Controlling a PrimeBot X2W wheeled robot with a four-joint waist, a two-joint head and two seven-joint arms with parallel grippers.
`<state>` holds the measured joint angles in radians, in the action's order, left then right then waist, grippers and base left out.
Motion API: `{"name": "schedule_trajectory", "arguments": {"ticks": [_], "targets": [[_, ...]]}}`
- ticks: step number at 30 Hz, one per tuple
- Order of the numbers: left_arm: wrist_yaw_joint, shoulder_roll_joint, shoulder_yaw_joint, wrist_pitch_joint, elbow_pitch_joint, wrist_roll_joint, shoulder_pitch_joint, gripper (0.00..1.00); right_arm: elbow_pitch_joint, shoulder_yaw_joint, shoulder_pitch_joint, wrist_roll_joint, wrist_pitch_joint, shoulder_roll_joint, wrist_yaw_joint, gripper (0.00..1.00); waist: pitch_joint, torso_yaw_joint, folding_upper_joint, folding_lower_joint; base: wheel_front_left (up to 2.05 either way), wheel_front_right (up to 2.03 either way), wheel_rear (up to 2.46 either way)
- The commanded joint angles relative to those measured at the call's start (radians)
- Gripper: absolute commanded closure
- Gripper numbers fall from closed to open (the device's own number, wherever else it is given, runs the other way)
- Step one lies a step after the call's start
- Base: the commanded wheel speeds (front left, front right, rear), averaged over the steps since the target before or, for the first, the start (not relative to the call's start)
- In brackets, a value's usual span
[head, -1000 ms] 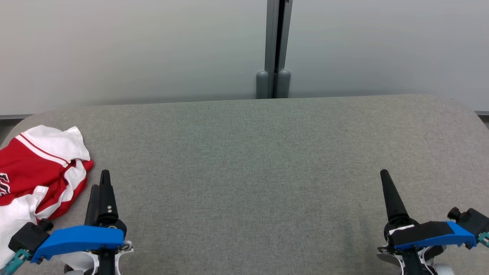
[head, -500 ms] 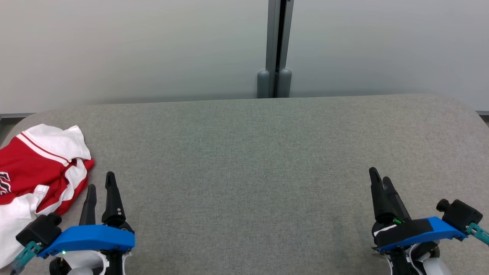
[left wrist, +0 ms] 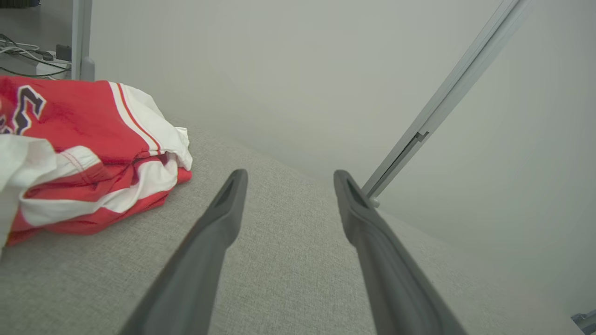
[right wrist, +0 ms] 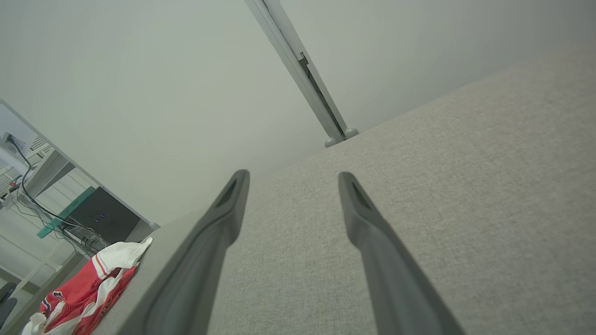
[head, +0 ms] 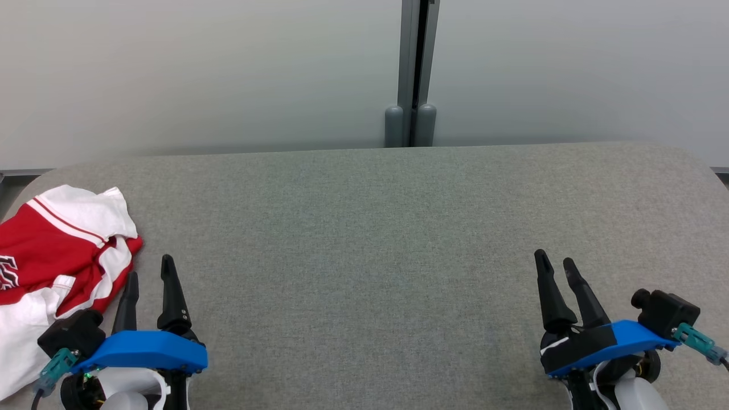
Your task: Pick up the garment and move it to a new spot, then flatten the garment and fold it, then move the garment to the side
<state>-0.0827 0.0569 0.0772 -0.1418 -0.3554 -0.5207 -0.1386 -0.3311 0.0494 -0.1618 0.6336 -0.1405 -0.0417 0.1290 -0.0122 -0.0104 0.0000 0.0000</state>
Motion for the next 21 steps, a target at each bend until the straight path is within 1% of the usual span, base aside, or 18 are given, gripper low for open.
{"name": "schedule_trajectory", "arguments": {"ticks": [1,21], "targets": [[0.003,0.008,-0.006,-0.011,0.0,0.034,-0.026,0.0,0.002,0.003,-0.031,-0.038,-0.012,-0.008,0.002,0.0,0.0,-0.001,0.0,0.0,0.0,0.0,0.0],[0.021,0.029,-0.021,-0.058,-0.067,0.231,-0.032,0.0,-0.062,0.018,-0.038,-0.286,-0.06,-0.01,0.002,0.0,0.009,-0.005,0.0,0.0,0.0,0.0,0.0]]}}
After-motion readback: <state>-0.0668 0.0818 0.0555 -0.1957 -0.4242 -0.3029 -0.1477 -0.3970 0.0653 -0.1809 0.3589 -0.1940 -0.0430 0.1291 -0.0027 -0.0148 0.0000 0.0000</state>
